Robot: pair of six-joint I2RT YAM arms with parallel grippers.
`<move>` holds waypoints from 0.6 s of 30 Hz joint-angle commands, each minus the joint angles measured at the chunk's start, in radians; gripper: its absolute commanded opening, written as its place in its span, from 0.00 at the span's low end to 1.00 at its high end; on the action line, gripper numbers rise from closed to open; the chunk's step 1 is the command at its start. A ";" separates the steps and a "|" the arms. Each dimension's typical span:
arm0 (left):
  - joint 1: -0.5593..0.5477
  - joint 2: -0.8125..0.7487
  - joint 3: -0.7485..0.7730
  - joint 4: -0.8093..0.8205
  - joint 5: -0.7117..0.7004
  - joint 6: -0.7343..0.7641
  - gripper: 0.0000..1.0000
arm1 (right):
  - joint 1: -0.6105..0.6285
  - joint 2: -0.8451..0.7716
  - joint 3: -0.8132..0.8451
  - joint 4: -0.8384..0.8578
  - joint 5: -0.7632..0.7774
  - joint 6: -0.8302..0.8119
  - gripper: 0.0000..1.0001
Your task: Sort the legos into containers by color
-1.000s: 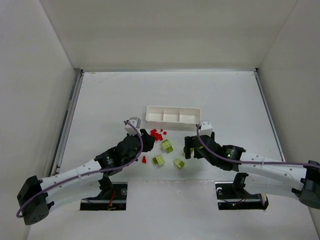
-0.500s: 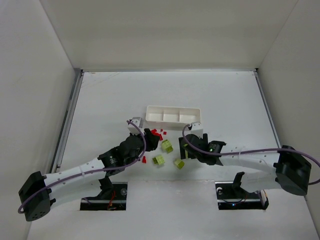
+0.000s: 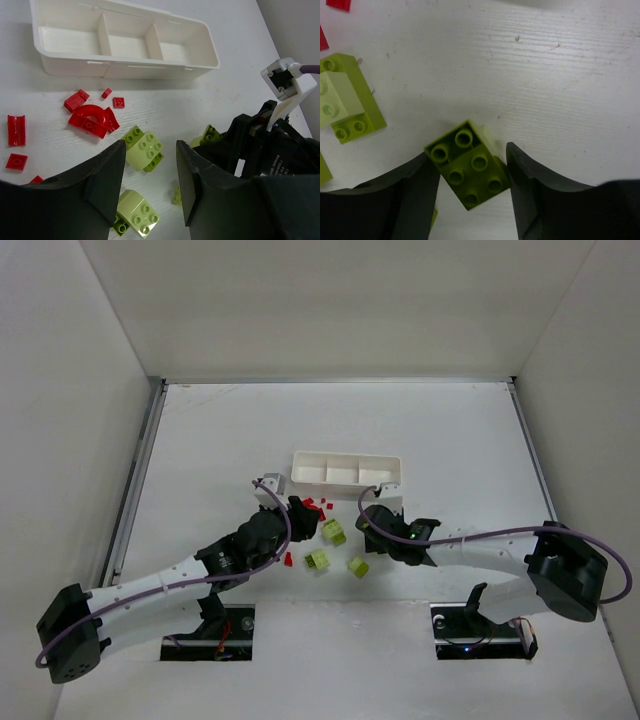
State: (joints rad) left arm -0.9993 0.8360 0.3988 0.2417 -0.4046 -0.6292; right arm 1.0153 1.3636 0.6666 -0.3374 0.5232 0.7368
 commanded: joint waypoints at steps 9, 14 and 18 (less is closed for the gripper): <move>0.008 -0.049 -0.020 0.021 0.000 -0.017 0.47 | -0.022 -0.083 0.005 0.040 0.032 0.026 0.30; 0.017 -0.071 -0.005 0.034 0.030 -0.044 0.52 | -0.066 -0.228 0.013 0.075 0.009 0.010 0.26; 0.024 -0.074 0.000 0.100 0.058 -0.078 0.53 | -0.120 -0.300 0.042 0.159 -0.064 -0.008 0.24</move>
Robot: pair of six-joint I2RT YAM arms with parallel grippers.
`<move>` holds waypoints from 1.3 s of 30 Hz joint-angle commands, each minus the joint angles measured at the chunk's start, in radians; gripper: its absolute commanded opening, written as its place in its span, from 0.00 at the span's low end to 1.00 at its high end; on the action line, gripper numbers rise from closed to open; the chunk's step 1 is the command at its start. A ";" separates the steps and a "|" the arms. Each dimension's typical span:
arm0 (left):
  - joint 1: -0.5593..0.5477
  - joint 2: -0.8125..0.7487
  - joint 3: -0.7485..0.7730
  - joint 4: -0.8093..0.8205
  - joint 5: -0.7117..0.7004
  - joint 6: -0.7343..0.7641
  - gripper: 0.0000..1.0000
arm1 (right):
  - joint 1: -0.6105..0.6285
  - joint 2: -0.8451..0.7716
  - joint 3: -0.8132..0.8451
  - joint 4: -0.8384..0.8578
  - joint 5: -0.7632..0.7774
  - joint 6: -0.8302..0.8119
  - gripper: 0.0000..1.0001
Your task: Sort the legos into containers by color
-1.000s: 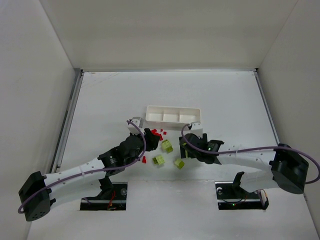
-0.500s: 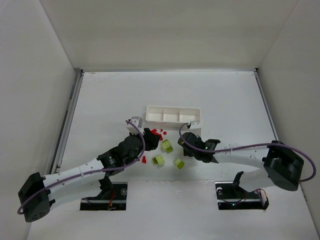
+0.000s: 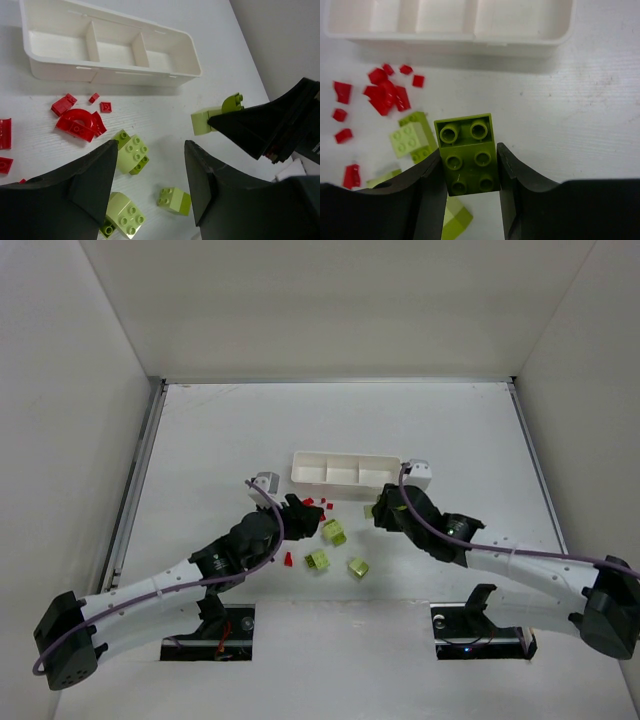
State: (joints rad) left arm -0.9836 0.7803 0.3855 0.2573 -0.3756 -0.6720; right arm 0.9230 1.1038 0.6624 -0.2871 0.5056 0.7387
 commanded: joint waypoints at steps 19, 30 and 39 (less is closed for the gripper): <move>0.041 0.117 0.041 0.364 0.095 -0.170 0.52 | -0.105 -0.010 0.013 0.560 -0.392 0.209 0.23; 0.075 0.128 -0.030 0.505 0.101 -0.300 0.57 | -0.106 0.007 -0.049 0.690 -0.424 0.327 0.23; 0.165 0.142 -0.063 0.600 0.179 -0.511 0.74 | -0.125 0.048 -0.066 0.871 -0.490 0.461 0.22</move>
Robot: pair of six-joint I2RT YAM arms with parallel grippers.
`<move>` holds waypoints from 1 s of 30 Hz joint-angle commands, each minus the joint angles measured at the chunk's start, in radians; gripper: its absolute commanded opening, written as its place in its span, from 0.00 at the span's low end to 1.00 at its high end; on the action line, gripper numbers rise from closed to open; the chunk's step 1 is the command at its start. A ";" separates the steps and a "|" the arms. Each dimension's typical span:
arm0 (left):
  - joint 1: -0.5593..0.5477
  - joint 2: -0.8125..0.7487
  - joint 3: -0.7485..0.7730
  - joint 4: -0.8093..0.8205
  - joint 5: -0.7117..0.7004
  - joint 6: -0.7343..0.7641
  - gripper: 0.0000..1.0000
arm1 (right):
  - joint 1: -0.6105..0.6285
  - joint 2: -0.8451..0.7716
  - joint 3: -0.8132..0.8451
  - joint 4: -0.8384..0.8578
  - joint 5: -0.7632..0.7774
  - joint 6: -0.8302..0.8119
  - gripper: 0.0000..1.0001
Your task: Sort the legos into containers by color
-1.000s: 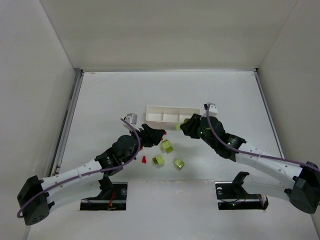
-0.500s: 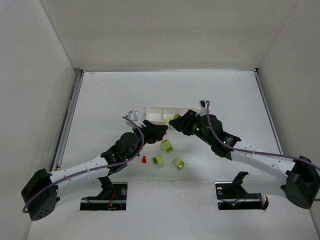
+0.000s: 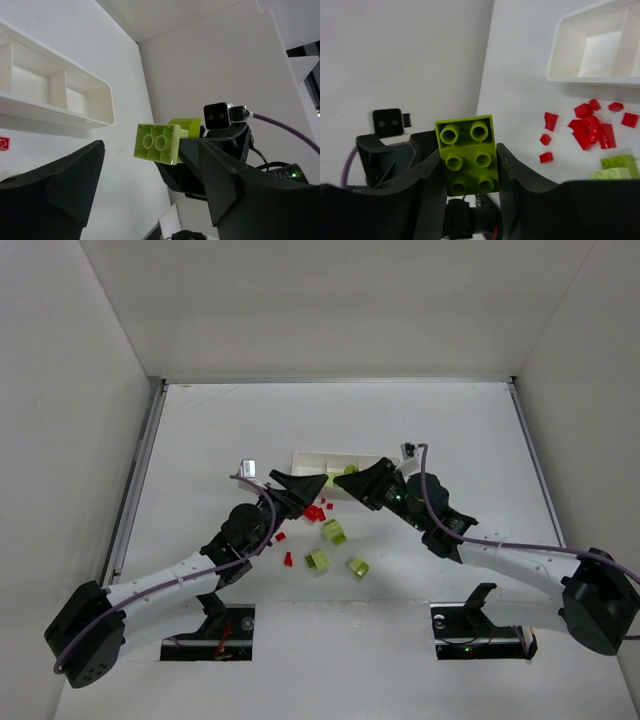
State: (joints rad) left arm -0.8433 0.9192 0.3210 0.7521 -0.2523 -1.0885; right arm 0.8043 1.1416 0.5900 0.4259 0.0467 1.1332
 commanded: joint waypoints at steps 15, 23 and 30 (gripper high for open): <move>0.103 0.125 -0.022 0.286 0.171 -0.378 0.70 | -0.003 0.119 0.022 0.329 -0.044 0.201 0.23; 0.112 0.098 -0.040 0.289 0.157 -0.386 0.61 | 0.003 0.171 0.024 0.372 -0.034 0.231 0.23; 0.114 0.101 -0.043 0.289 0.147 -0.369 0.52 | 0.005 0.191 0.013 0.398 -0.033 0.249 0.23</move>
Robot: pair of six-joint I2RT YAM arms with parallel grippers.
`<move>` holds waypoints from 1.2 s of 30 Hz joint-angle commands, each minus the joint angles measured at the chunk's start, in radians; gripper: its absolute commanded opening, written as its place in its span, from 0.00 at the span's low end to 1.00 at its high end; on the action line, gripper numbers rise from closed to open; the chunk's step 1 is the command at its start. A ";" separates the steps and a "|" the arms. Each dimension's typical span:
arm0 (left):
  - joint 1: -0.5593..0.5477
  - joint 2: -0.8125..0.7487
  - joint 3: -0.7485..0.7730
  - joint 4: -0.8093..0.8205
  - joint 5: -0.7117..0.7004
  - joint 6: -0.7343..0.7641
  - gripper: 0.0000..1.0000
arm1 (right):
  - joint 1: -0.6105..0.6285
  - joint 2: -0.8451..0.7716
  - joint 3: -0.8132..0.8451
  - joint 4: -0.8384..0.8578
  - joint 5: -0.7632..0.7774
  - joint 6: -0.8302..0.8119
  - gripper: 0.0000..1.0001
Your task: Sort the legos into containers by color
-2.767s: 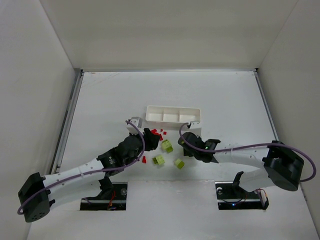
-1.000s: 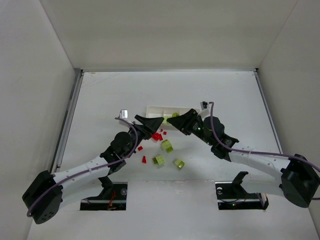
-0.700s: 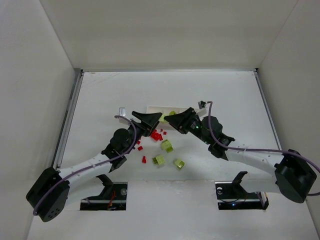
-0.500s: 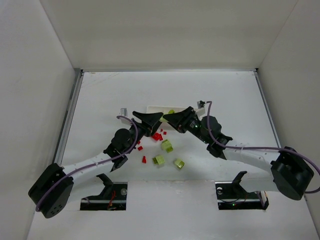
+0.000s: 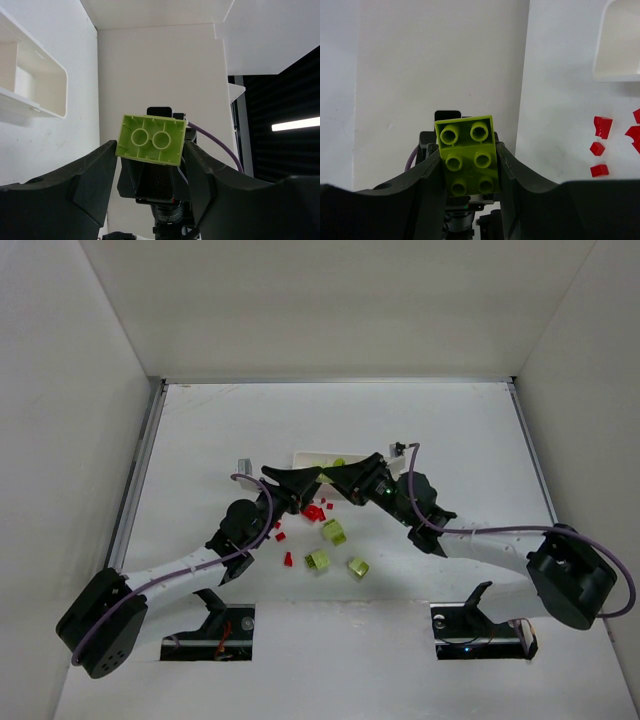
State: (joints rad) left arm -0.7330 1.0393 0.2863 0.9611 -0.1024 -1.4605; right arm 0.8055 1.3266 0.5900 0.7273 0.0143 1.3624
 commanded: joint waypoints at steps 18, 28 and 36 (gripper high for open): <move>0.011 -0.045 -0.015 0.054 -0.036 0.147 0.32 | 0.005 -0.035 -0.035 0.098 -0.011 0.018 0.23; 0.079 -0.065 0.042 -0.149 -0.049 0.320 0.30 | -0.047 -0.153 -0.108 0.008 0.003 -0.057 0.23; 0.094 0.186 0.313 -0.444 -0.124 0.580 0.32 | -0.044 -0.250 -0.078 -0.301 0.142 -0.302 0.23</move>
State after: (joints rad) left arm -0.6392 1.1725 0.5037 0.6220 -0.1753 -1.0245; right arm 0.7544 1.1202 0.4870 0.5434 0.0727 1.1908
